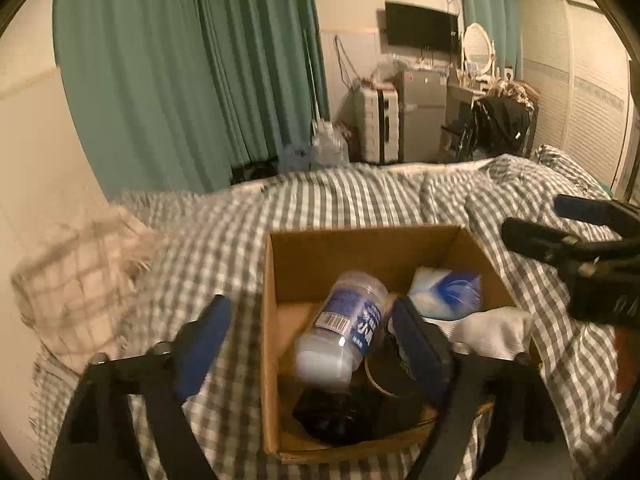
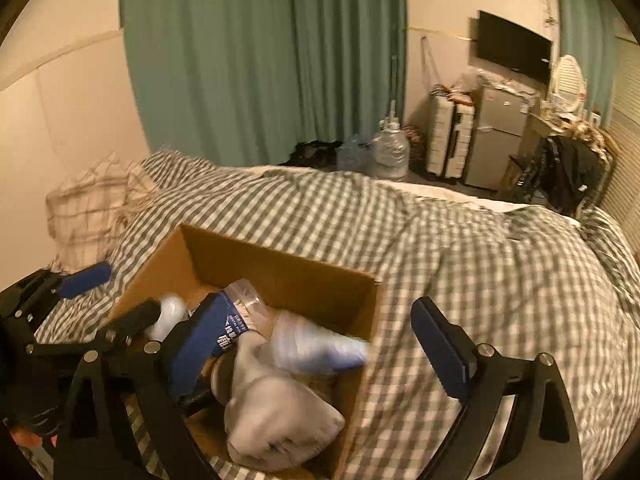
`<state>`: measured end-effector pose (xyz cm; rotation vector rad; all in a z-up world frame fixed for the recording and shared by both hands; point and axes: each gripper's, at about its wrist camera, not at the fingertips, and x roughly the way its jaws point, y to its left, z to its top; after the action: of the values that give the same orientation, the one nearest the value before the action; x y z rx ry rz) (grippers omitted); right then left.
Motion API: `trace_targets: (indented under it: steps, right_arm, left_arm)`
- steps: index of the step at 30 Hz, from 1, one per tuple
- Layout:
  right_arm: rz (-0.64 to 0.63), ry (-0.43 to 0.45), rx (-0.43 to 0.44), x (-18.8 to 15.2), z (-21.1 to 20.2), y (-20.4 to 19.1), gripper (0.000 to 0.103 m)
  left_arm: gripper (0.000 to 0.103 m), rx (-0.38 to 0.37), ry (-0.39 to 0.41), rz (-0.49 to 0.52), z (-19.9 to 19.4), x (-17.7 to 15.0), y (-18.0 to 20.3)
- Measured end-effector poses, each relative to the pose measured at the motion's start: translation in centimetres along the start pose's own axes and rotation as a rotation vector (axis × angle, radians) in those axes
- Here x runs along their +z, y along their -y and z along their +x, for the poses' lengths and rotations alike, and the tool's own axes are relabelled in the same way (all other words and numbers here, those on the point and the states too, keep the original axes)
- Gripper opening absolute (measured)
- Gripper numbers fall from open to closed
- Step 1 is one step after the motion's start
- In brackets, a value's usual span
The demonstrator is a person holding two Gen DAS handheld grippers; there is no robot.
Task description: Organize objects
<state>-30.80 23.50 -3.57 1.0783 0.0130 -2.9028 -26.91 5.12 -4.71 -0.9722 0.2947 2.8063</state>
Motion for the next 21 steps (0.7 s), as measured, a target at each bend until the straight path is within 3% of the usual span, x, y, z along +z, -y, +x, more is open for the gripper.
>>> trace_targets:
  steps: [6, 14, 21]
  right_arm:
    - [0.071, 0.059, -0.066, -0.8, -8.0, 2.2, 0.103]
    - [0.061, 0.154, -0.152, -1.2, -19.2, 1.8, 0.102]
    - [0.056, 0.213, -0.171, -3.2, -23.5, -0.2, 0.102]
  left_arm:
    - [0.103, 0.010, 0.079, 0.001, -6.7, 0.8, 0.1]
    - [0.103, 0.018, 0.180, -0.040, -15.3, 0.6, -0.6]
    - [0.103, -0.005, 0.188, -0.112, -17.8, -1.5, -1.7]
